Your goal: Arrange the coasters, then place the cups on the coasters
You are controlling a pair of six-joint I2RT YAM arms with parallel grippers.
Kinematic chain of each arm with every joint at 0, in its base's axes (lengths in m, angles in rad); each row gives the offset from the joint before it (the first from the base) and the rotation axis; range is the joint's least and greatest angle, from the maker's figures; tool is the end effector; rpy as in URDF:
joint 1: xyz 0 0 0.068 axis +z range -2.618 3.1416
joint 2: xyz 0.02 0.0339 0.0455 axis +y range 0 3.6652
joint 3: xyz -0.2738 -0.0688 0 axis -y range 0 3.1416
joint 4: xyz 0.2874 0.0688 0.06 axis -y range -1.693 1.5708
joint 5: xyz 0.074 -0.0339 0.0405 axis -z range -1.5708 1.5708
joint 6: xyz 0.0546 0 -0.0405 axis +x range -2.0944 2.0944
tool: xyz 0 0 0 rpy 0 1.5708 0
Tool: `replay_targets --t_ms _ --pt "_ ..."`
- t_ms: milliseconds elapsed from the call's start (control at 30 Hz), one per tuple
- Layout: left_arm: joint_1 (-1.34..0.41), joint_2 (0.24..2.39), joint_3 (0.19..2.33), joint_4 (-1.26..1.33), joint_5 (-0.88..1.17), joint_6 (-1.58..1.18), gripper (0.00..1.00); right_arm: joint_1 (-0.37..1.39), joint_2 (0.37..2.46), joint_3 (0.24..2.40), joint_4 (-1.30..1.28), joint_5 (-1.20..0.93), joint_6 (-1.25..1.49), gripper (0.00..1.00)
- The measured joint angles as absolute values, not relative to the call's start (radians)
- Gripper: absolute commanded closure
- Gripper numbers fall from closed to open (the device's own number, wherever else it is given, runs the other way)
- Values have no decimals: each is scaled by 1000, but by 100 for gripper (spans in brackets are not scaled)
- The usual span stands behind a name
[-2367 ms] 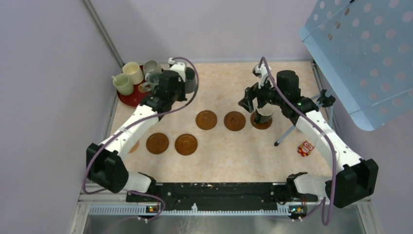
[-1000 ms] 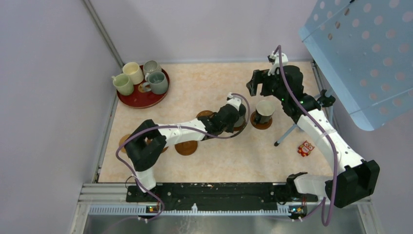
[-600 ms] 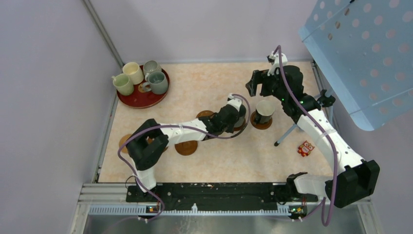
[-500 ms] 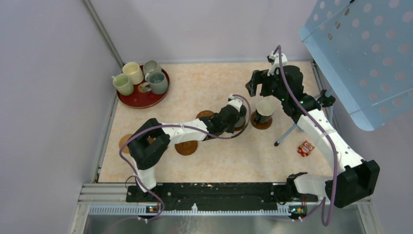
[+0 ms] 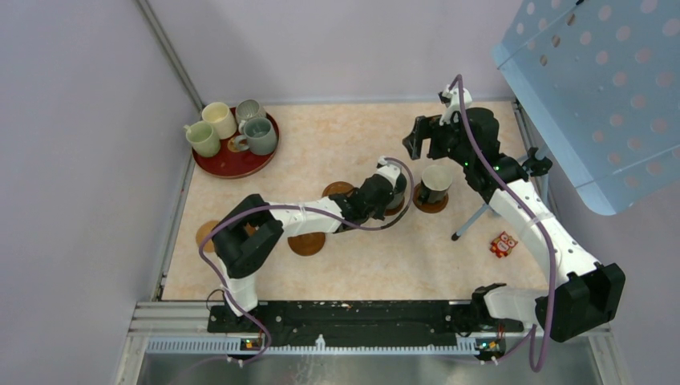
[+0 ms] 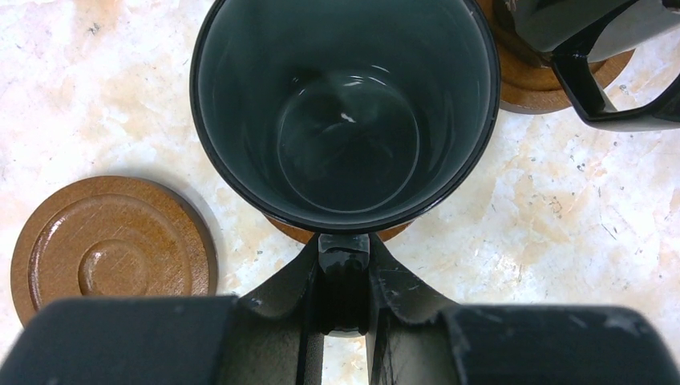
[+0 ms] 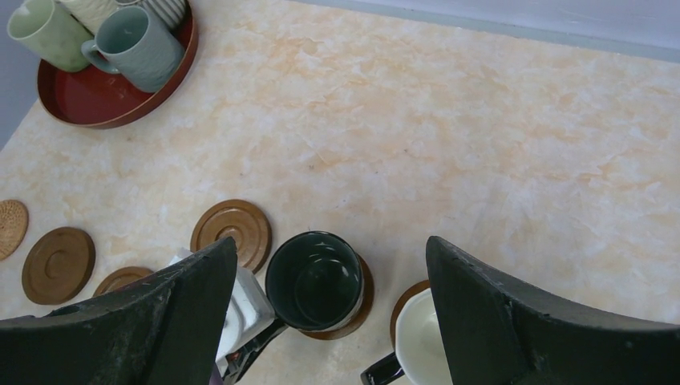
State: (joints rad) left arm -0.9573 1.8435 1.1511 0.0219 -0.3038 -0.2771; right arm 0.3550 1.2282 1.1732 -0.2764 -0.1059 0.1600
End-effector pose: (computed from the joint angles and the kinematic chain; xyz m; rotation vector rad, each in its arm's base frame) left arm 0.2736 -0.3602 0.1615 0.5860 2.1486 -0.3439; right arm 0.3164 0.1235 0.3738 -0.2597 1.9081 0.4482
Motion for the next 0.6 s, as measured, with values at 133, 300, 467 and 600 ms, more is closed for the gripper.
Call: replay_targets --t_ms 133,300,467,600 --pt "-957 1843 1147 24 -304 -266 76 355 1228 1173 -276 -108 160 13" --pt "-957 1843 1147 15 -310 -261 63 355 1228 1173 -276 -115 160 13" --pt "-957 1843 1147 2 -316 -258 46 355 1228 1173 -276 -123 160 13" --pt "-957 1843 1147 -18 -323 -260 31 355 1228 1173 -277 -133 158 13"
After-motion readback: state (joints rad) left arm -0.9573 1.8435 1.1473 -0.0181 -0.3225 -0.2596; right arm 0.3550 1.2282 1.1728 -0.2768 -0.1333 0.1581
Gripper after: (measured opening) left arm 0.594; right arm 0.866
